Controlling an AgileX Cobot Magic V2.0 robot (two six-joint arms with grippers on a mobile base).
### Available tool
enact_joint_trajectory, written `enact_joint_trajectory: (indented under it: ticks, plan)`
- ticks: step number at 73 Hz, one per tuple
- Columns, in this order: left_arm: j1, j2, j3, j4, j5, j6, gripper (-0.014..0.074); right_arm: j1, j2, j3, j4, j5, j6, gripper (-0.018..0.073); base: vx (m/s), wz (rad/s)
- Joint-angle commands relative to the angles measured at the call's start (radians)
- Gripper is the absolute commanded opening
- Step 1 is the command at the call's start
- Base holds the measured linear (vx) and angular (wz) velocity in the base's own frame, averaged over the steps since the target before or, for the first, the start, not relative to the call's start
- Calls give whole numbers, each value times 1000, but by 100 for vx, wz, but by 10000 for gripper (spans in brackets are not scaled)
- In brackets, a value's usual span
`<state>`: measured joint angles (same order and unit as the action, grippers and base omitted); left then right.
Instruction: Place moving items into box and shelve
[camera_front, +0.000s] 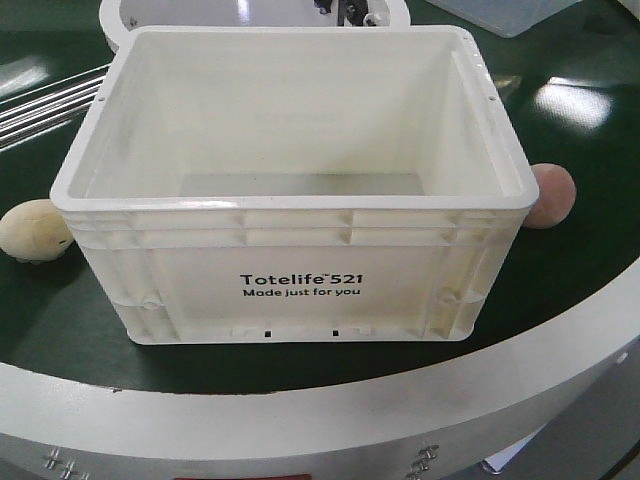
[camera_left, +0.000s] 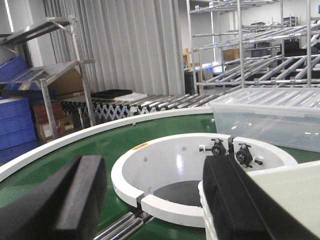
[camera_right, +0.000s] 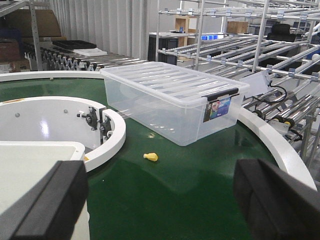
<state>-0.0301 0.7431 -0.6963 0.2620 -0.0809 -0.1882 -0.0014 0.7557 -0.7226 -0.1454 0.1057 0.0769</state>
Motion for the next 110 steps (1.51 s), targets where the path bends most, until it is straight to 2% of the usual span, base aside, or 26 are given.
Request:
enact_joint_trajectory:
  ticks: [1, 8, 18, 27, 42, 47, 56, 76, 110]
  plan:
    - [-5, -3, -41, -14, -42, -6, 558, -6, -1, -36, -30, -60, -2, 683, 0, 0]
    - [13, -5, -41, -14, 18, -8, 555, -25, -2, -36, -61, -22, 1, 673, 0, 0]
    - [68, -6, -41, -14, 62, -8, 555, -96, -7, -36, -60, 15, 2, 661, 0, 0]
    - [96, -6, -41, -14, 69, -8, 555, -96, -7, -36, -60, 15, 2, 652, 0, 0]
    - [96, 55, -41, -15, 6, -11, 555, -84, 44, -49, -42, -20, 5, 627, 0, 0]
    - [96, 102, -54, -15, -13, -39, 555, -84, 95, -77, -10, -16, 6, 617, 0, 0]
    - [96, 220, -121, -14, -13, -79, 555, -84, 200, -145, 20, -4, 6, 599, 0, 0]
    - [96, 475, -288, -14, 31, -80, 555, -84, 454, -287, 45, 1, 4, 588, 0, 0]
    - [96, 706, -301, -14, 63, -81, 555, -84, 765, -317, 123, 22, 2, 588, 0, 0]
